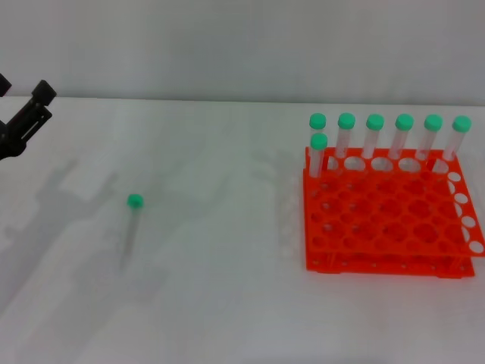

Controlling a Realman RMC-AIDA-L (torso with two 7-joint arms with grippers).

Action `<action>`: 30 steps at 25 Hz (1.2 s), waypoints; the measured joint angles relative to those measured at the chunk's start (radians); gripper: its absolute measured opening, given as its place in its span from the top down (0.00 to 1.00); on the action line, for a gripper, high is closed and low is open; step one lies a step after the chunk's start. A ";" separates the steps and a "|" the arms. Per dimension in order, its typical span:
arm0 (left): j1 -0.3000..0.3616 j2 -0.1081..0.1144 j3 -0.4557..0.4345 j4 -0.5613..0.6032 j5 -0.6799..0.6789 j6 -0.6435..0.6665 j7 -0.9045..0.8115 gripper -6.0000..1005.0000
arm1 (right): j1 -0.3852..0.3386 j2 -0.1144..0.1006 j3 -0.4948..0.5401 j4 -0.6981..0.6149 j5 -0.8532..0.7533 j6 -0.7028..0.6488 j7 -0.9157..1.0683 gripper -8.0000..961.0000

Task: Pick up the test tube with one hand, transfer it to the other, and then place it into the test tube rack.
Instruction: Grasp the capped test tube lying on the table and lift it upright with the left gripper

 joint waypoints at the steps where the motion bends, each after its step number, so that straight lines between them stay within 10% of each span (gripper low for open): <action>1: 0.000 0.000 0.000 -0.004 0.005 0.008 -0.007 0.11 | -0.003 0.000 0.000 0.007 0.003 -0.007 -0.009 0.10; 30: -0.003 -0.001 -0.001 -0.054 0.026 0.010 -0.146 0.12 | 0.021 0.002 -0.012 0.039 0.030 0.008 -0.057 0.10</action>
